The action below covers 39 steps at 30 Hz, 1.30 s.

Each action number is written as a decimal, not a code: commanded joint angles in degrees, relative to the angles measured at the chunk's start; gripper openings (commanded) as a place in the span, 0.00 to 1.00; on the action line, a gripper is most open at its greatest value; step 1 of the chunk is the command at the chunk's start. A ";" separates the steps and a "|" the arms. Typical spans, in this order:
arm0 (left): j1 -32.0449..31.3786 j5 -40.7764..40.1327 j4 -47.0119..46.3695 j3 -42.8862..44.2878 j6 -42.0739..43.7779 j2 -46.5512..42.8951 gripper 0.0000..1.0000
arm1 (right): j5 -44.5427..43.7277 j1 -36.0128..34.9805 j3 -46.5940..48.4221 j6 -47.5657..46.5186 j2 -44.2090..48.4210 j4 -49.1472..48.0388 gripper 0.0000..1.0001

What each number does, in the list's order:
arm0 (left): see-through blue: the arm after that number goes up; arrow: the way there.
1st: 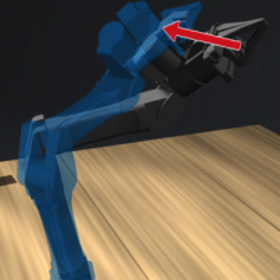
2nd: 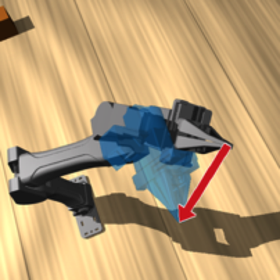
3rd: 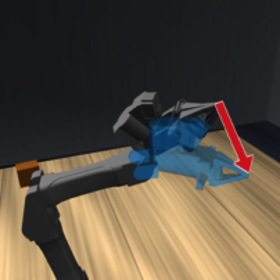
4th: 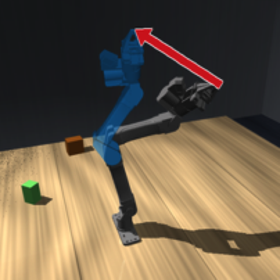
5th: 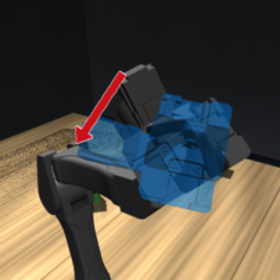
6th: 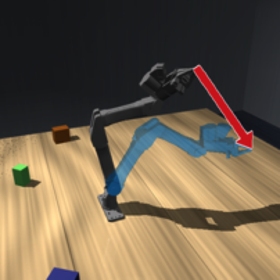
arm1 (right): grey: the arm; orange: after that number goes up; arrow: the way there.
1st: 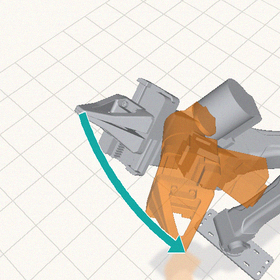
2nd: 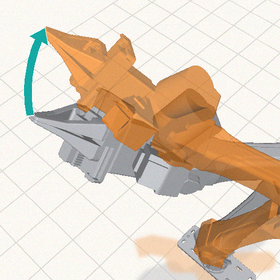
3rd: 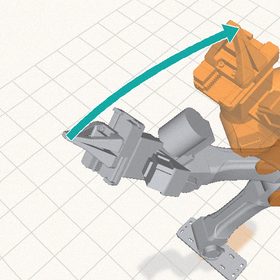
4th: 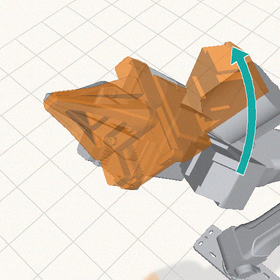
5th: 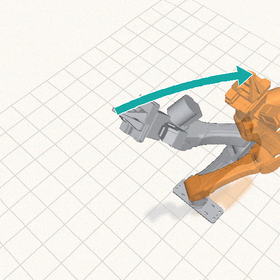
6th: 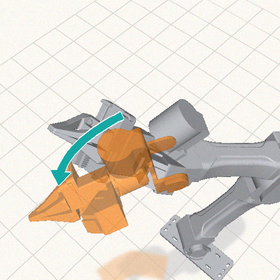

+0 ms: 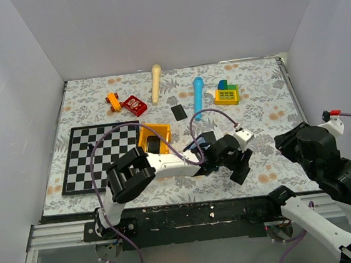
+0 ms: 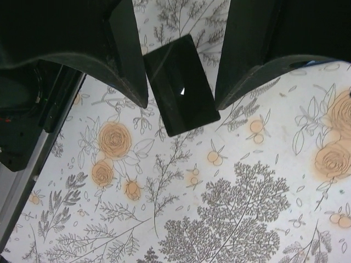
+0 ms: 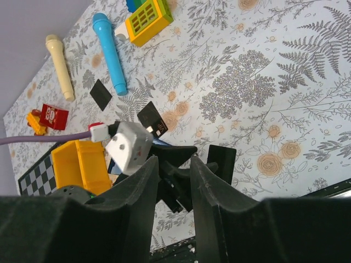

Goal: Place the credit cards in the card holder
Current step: Move the credit card to the corner of the board.

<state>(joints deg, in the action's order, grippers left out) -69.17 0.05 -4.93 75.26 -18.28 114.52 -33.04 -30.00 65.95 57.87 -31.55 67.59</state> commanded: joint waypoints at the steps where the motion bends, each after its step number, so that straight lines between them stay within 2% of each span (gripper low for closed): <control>1: -1.58 -4.01 2.90 7.16 3.25 3.25 0.52 | -0.54 0.12 1.55 -2.40 2.46 -0.26 0.38; 12: -3.34 -11.39 8.09 19.21 8.87 13.79 0.53 | -0.19 0.12 0.67 -3.72 3.51 -0.71 0.39; 19: -3.43 -13.85 9.49 20.18 12.83 16.87 0.53 | -0.54 0.12 -0.04 -4.34 3.86 -0.80 0.39; 25: -3.96 -13.41 10.29 16.50 13.36 16.09 0.52 | -0.98 0.12 -0.65 -4.60 4.13 -0.97 0.39; 39: -7.56 -12.36 10.11 0.59 9.32 8.27 0.50 | -1.06 0.12 -2.41 -5.04 3.78 -2.03 0.39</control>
<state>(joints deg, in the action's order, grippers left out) -75.02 -13.13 -2.87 81.36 -8.23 124.75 -32.84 -30.00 63.79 53.63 -28.05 67.51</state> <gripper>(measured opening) 0.503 0.391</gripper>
